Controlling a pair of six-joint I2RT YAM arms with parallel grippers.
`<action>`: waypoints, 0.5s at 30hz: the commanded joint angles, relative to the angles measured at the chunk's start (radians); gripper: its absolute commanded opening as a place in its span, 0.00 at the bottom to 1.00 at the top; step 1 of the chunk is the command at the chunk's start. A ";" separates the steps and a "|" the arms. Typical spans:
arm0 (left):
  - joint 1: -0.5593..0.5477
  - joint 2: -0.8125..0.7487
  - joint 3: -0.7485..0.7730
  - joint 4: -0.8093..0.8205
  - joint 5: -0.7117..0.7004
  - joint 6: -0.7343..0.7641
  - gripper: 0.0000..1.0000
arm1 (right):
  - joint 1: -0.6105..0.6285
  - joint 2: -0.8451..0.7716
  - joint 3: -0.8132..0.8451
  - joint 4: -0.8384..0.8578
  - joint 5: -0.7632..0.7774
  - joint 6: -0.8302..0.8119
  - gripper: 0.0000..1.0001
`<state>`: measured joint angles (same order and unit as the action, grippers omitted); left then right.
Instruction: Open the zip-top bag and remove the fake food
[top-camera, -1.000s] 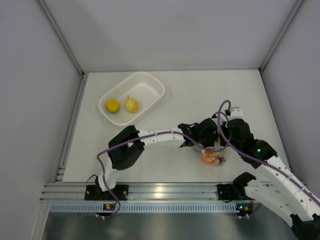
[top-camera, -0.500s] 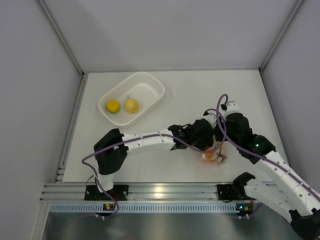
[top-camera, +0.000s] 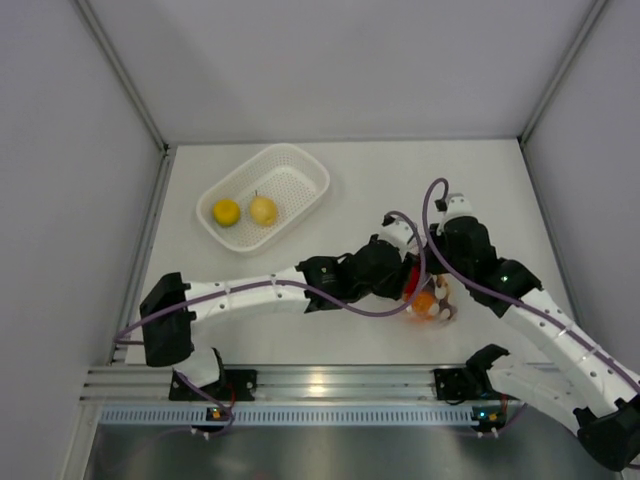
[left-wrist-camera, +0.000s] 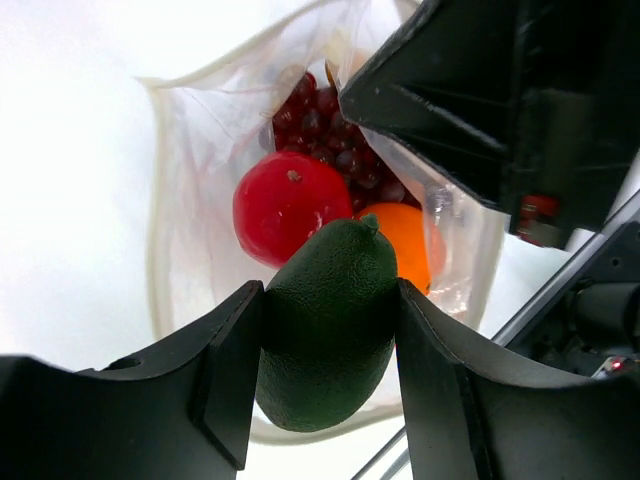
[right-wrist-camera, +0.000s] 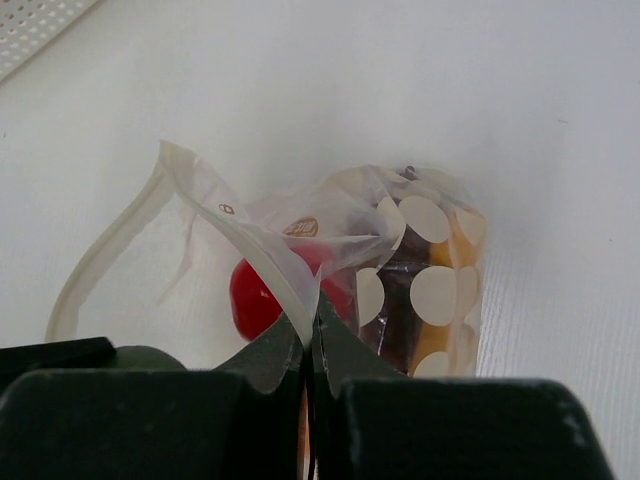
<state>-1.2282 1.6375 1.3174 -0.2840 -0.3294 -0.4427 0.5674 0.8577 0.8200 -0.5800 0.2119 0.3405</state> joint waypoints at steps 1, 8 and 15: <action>-0.004 -0.112 -0.021 0.083 -0.072 -0.030 0.00 | 0.008 0.017 0.044 0.072 0.006 -0.005 0.00; -0.004 -0.212 -0.030 0.083 -0.187 -0.039 0.00 | 0.008 0.040 0.027 0.103 -0.003 0.008 0.00; 0.015 -0.287 -0.020 0.074 -0.407 0.019 0.00 | 0.008 0.058 0.013 0.129 0.001 0.015 0.00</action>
<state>-1.2282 1.4059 1.2972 -0.2596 -0.5976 -0.4484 0.5674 0.9146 0.8196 -0.5121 0.2111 0.3439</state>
